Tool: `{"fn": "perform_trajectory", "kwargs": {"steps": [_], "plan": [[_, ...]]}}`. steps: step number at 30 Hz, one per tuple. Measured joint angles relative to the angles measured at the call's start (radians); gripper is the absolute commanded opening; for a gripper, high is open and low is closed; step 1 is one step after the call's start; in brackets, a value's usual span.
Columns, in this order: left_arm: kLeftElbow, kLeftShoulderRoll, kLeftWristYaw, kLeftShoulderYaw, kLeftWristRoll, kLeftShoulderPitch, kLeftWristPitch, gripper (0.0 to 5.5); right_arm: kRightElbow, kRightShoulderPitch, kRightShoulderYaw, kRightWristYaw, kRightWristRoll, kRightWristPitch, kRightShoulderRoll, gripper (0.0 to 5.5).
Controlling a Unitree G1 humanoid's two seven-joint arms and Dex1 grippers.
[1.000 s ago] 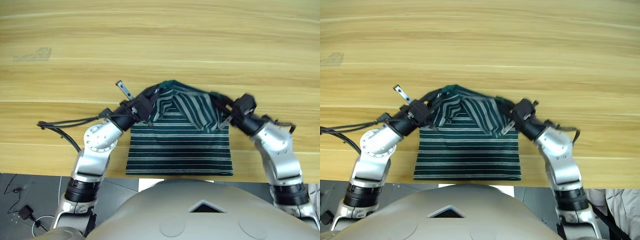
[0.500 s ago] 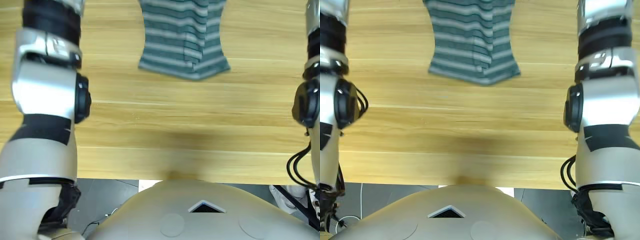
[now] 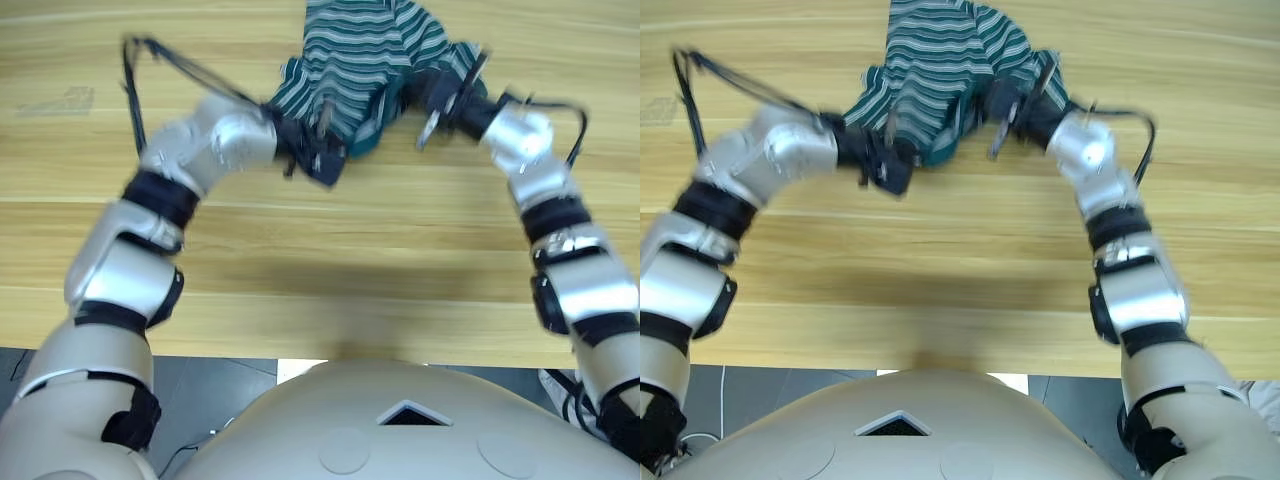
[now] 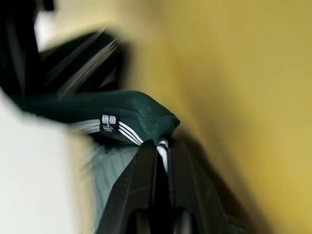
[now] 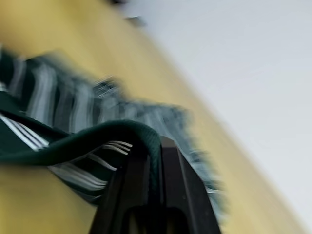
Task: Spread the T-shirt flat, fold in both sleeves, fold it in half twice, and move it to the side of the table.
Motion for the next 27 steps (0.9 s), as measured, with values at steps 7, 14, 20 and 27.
{"fn": "perform_trajectory", "kwargs": {"steps": [7, 14, 20, 27], "plan": [[-0.306, 0.159, -0.087, 0.151, -0.113, 0.162, 0.118, 0.05, -0.352, 0.084, -0.13, 0.108, 0.128, 0.175, -0.116, 0.0], [-0.799, 0.376, -0.292, 0.246, -0.226, 0.405, 0.28, 0.76, -0.774, 0.385, -0.055, 0.367, 0.164, 0.204, -0.321, 0.0], [-0.954, 0.44, -0.36, 0.243, -0.263, 0.63, 0.353, 1.79, -0.946, 0.471, 0.013, 0.499, 0.217, 0.254, -0.373, 0.0], [-0.988, 0.438, -0.375, 0.247, -0.274, 0.682, 0.376, 2.83, -0.993, 0.544, 0.04, 0.567, 0.3, 0.34, -0.377, 0.0]]}}
